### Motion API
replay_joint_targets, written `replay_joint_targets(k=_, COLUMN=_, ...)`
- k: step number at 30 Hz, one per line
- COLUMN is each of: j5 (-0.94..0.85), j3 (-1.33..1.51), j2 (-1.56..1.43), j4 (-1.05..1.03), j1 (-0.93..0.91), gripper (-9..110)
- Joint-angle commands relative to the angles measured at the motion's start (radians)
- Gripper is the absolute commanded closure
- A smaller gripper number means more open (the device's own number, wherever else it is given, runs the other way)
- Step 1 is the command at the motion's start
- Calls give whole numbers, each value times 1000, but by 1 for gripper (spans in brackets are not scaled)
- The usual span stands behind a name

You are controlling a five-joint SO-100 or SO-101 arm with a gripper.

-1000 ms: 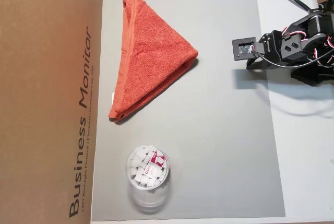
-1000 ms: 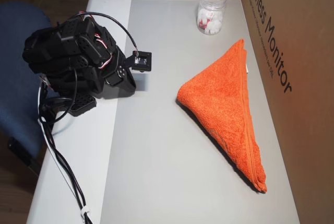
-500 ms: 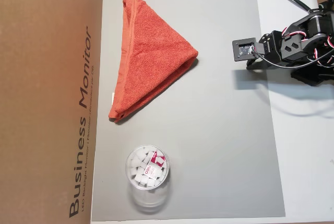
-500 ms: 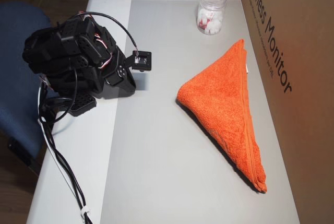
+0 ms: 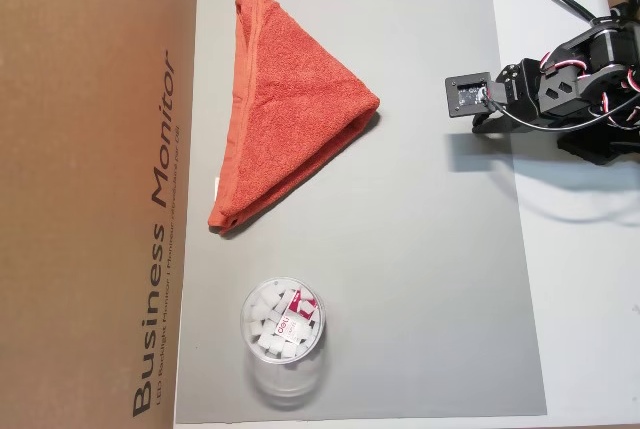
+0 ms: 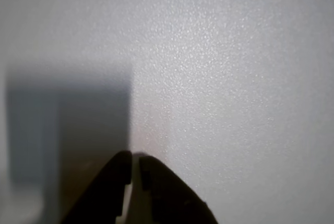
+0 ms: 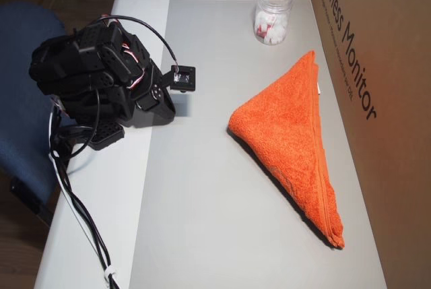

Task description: Fold the blanket.

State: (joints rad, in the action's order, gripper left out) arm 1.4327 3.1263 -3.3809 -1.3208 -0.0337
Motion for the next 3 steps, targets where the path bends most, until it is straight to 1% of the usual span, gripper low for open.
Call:
replay_joint_targets(k=1, j5=-6, j3=8, j2=-12, j4=-3, j1=6, gripper=102)
replay_joint_targets(k=3, j5=-6, j3=8, j2=-12, j4=-3, j1=6, gripper=102)
